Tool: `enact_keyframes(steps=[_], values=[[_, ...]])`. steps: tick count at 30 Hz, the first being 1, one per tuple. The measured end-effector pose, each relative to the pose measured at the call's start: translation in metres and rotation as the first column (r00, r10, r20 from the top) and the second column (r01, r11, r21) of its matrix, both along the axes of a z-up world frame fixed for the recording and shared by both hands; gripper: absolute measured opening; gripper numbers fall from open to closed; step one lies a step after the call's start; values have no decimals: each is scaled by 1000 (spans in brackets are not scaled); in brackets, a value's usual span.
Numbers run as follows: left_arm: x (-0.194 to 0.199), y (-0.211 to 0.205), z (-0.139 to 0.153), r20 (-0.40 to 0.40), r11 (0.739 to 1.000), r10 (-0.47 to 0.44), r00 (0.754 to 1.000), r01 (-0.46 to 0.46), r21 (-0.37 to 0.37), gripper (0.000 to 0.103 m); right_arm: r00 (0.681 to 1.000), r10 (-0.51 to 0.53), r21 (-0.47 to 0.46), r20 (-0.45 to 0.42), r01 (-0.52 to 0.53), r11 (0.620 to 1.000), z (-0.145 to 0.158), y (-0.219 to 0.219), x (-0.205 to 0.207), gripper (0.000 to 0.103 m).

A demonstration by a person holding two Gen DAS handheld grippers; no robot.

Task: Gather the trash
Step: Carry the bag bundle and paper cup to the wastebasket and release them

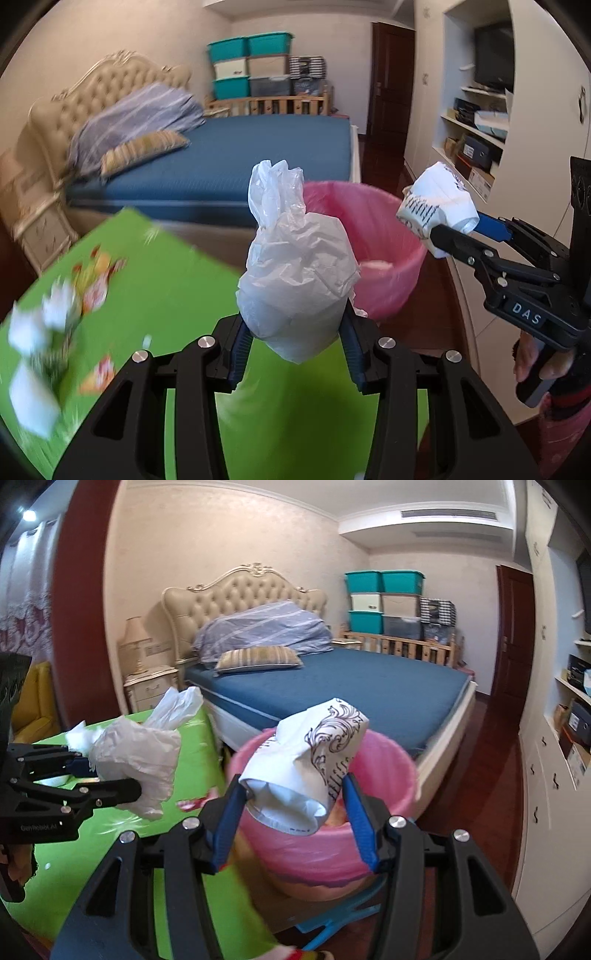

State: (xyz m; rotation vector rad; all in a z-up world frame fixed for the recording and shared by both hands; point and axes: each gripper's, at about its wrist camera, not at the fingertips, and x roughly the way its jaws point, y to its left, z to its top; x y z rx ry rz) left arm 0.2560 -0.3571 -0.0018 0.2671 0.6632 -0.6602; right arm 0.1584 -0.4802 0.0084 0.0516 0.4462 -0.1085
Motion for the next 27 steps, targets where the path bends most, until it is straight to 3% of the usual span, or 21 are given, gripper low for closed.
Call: enact_keyframes(steps=[4,14,17,19,20,23,27], values=[[19,-34,5,2,999,-40,999,40,12,42,1000,-30,13,-6,30,999,0,-25,12,53],[71,-79,16,-66,995,-59,996,53,-90,46,999,-33,7,-17,33,999,0,-62,49,53],[78,-81,16,-87,990,-55,995,44,-131,61,1000,11,22,-7,-11,1000,0,-66,62,54],[78,-72,13,-83,990,-17,996,5,-141,77,1000,8,16,-4,-8,1000,2,-68,64,69],[77,-64,12,-80,988,11,997,-23,-150,78,1000,9,19,4,-9,1000,3,-68,64,73],[70,-40,8,-68,987,53,996,-62,-145,83,1000,-3,18,29,3,1000,12,-66,57,73],[50,1,3,7,990,106,994,-105,-97,90,999,3,24,42,-4,1000,18,-57,43,73]])
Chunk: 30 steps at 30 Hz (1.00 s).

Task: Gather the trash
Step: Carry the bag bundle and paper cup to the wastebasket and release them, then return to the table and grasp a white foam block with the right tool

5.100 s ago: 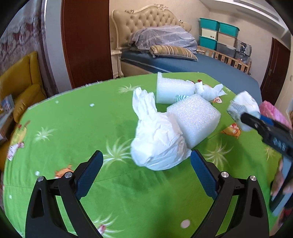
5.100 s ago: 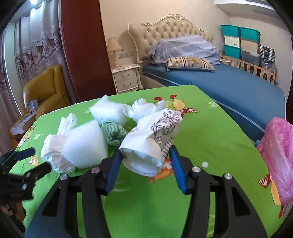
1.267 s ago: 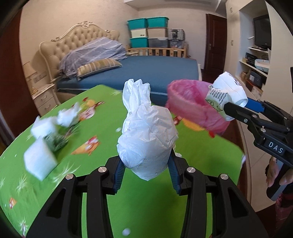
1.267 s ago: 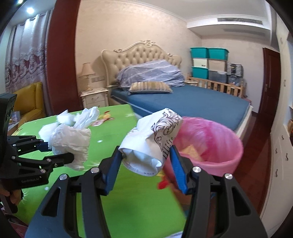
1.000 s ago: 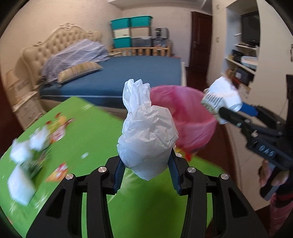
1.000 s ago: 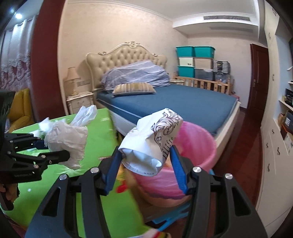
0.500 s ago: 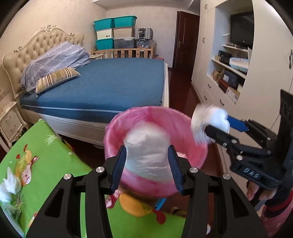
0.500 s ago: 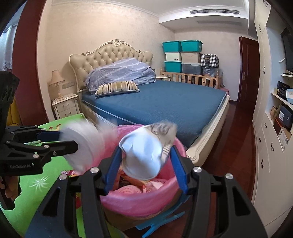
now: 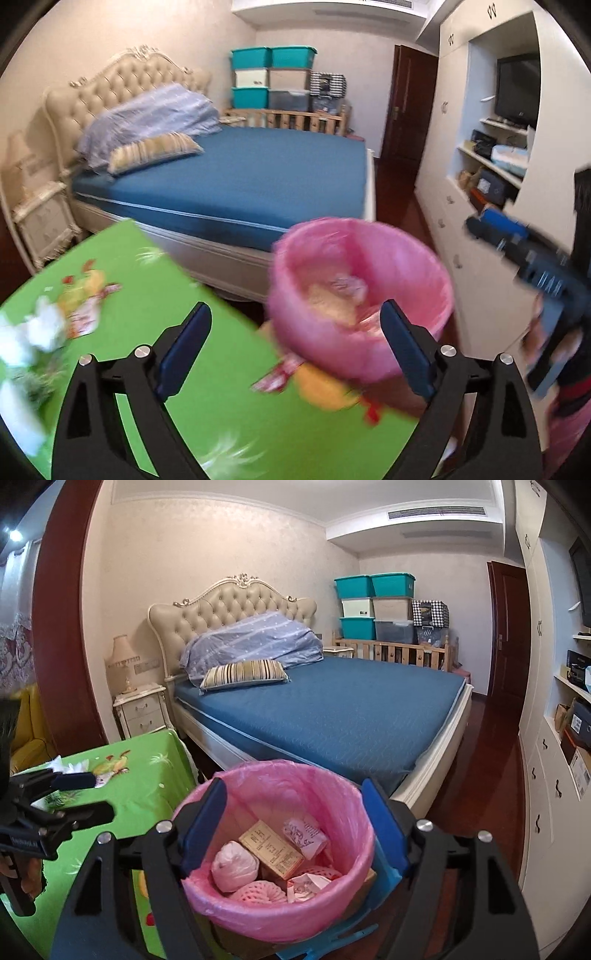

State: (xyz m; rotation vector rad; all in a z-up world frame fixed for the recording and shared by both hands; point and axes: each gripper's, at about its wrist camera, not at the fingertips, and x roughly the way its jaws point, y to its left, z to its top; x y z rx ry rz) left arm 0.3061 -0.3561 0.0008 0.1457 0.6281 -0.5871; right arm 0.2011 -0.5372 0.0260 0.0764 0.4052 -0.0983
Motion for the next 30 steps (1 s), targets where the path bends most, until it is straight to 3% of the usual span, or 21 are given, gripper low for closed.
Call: enact_keyframes(steps=[4,9,16,18,22,26,30], values=[[-15,40,-7,40,995,76,996,-78,70,90,999,42,-21,-17,-43,999,3,26,-1,78],[-41,94,-9,134,970,163,977,-184,159,90,992,120,-41,-47,-122,992,-1,80,12,81],[-77,178,-10,154,937,290,944,-313,155,90,965,233,-25,-118,-238,971,-24,169,31,81],[-89,212,-12,175,914,344,922,-372,163,90,951,275,-26,-145,-281,959,-32,200,34,81],[-105,282,-17,189,842,483,855,-513,166,90,915,356,-44,-190,-370,928,-45,259,38,81],[-114,357,-20,188,724,647,739,-673,152,90,865,444,-55,-235,-468,882,-54,325,41,81],[-127,403,-16,171,666,719,674,-738,107,90,819,513,-84,-257,-548,833,-58,384,41,83]])
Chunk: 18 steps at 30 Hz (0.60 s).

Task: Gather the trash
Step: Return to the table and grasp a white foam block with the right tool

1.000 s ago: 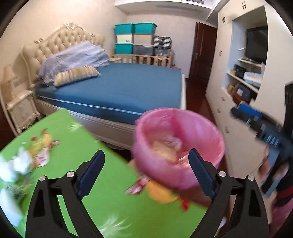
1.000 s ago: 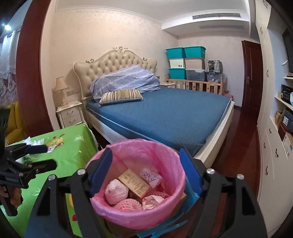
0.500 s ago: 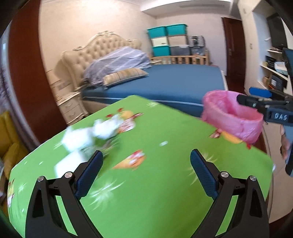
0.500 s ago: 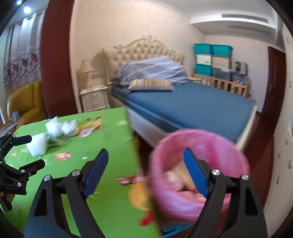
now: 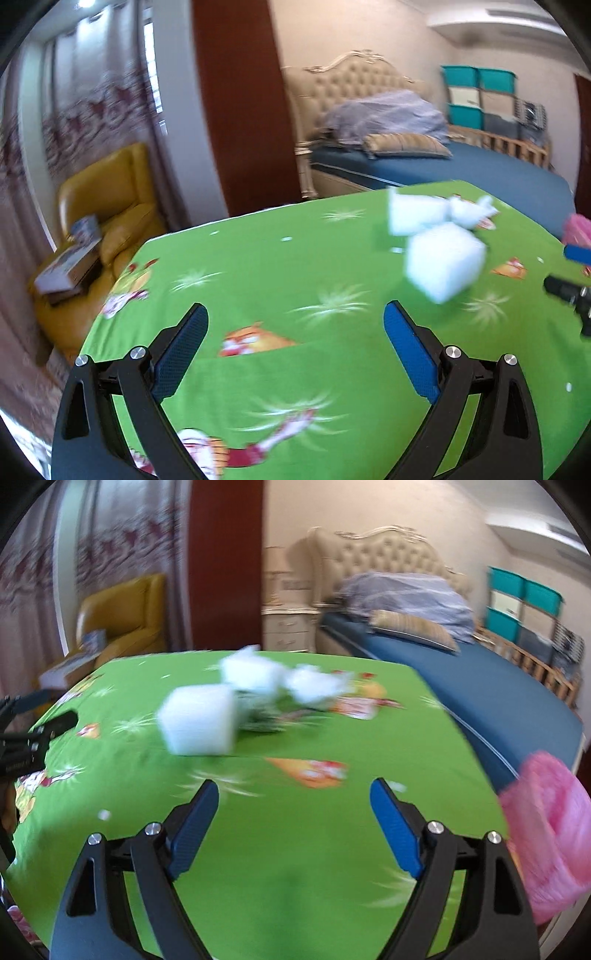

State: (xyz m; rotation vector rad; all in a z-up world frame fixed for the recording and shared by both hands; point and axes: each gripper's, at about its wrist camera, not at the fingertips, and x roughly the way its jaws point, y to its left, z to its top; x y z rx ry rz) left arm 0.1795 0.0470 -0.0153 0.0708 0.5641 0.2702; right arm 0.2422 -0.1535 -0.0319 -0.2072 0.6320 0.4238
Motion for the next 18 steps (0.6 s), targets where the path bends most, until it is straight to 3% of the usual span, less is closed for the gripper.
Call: enact_keyframes(steps=[7,17,18], values=[[-23,44,-5,12,997,46,999,-45,-55,90,998,36,-5,-54,-37,999,-1,65,23,87],[-29,49,-14,-14,993,35,999,-36,-108,90,993,-11,-17,-114,9,1000,-12,92,62,86],[-28,47,-13,-17,993,33,999,-34,-111,90,992,0,-30,-122,-3,1000,-15,93,61,81]])
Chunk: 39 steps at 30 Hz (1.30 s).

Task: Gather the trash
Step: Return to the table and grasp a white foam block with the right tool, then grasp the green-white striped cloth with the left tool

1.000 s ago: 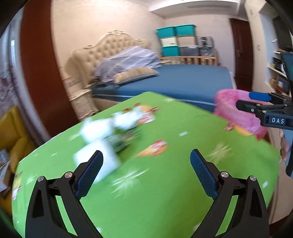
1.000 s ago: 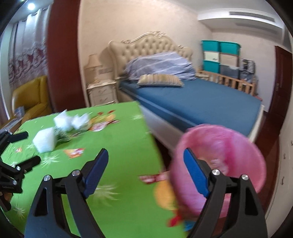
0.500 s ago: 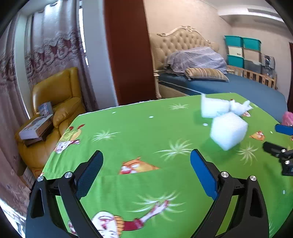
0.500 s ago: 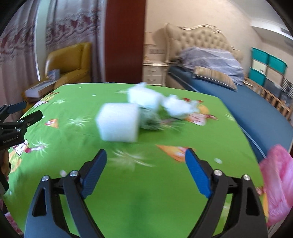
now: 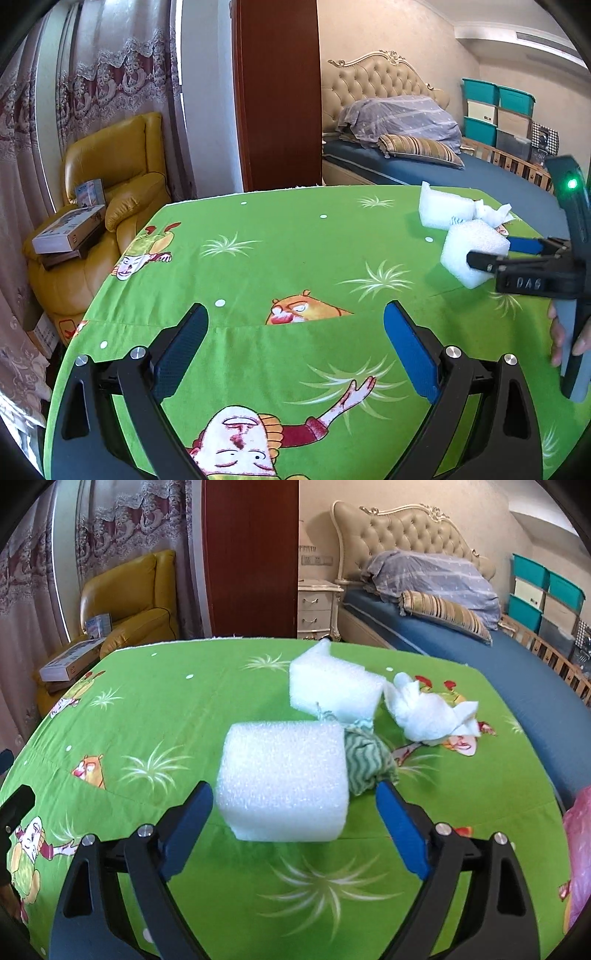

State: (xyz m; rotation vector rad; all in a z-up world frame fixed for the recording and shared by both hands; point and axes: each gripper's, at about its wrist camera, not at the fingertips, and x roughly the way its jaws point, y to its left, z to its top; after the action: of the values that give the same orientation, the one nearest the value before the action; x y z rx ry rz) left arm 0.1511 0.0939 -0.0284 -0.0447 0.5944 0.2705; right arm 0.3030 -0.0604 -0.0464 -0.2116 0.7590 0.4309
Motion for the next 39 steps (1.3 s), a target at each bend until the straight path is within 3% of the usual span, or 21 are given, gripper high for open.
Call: enact_keyframes(steps=[2,8,19,23,29,33,36,38,39], values=[[4,-4,0,-10,1000,-9,1000,9,-4,90,999,34,2,6,-34,999,0,-2,-7,61],[21,-34,0,-44,997,-74,996,74,14,90,990,45,47,132,-52,998,20,-48,-47,61],[104,-128,-5,-146,965,-260,955,253,-67,90,957,-172,67,231,161,985,31,-163,-68,61],[134,-158,-6,-153,961,-273,950,262,-89,90,952,-198,88,235,182,979,27,-175,-68,61],[180,-185,-5,-147,972,-229,962,218,-88,90,950,-217,144,226,188,972,23,-191,-69,61],[202,-192,-12,-194,981,-189,963,175,-86,89,949,-222,173,222,186,967,23,-196,-71,61],[208,-190,-23,-244,984,-167,955,145,-106,80,951,-219,186,221,179,966,24,-195,-73,61],[207,-184,-31,-264,980,-175,948,142,-140,64,951,-216,185,222,176,967,23,-195,-73,61],[207,-182,-34,-270,975,-193,943,154,-161,51,952,-213,183,222,174,968,23,-194,-73,61]])
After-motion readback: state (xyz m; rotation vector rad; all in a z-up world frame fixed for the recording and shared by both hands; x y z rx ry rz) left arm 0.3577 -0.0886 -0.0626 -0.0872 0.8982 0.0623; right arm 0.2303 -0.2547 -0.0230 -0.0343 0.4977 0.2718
